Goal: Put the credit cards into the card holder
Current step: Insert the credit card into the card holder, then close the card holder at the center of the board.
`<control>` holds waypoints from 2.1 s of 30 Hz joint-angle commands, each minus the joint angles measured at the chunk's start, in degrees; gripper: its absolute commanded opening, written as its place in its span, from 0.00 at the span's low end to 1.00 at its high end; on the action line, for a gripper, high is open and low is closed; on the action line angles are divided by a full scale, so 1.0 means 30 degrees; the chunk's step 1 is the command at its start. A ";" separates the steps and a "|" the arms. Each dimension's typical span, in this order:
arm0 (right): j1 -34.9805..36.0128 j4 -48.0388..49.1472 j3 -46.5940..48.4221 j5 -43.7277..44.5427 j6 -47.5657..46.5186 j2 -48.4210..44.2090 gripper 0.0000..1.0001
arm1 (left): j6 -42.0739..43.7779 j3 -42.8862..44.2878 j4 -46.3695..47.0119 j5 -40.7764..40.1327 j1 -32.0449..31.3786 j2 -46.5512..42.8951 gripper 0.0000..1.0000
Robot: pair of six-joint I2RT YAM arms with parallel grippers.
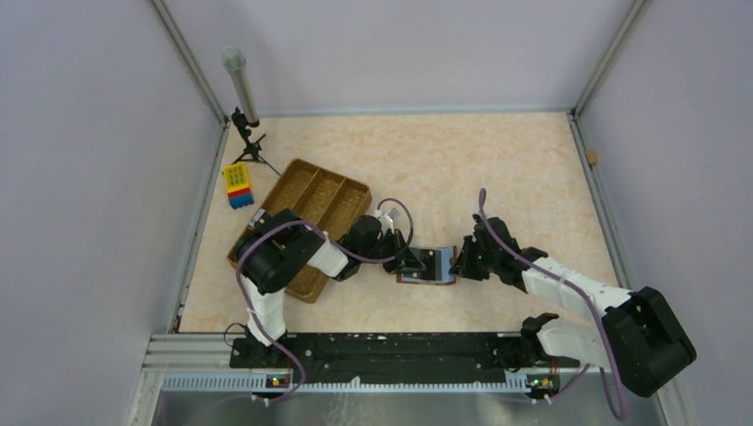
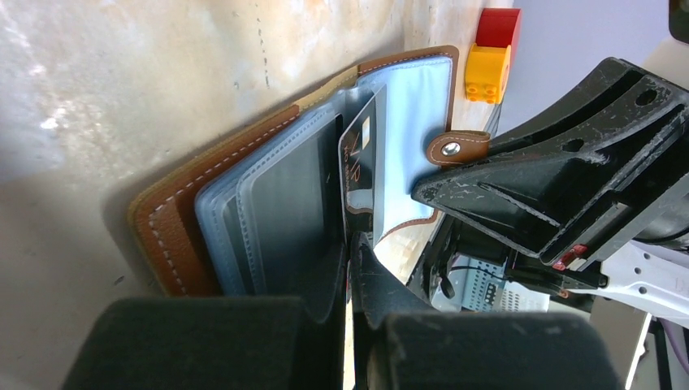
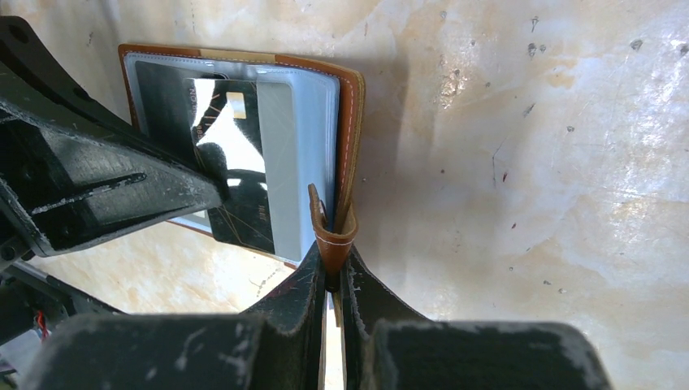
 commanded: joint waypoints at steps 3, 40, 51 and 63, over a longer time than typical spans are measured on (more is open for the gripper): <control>0.0176 0.0875 0.0220 -0.0631 0.0185 0.0088 0.00 | -0.0136 -0.0196 -0.0792 -0.1383 -0.0678 0.1023 0.00; 0.0176 -0.0690 0.0541 0.0901 0.0405 -0.1709 0.19 | 0.4880 0.5485 -1.0123 -0.3676 -0.2819 -0.0670 0.42; 0.0177 -0.0784 0.0615 0.1074 0.0434 -0.1906 0.19 | 0.4389 0.4506 -0.5312 -0.1572 -0.2937 -0.0679 0.43; 0.0177 -0.1982 0.1246 0.2112 0.0057 -0.2354 0.00 | 0.5856 0.3824 -0.8187 -0.3302 -0.2512 -0.4394 0.63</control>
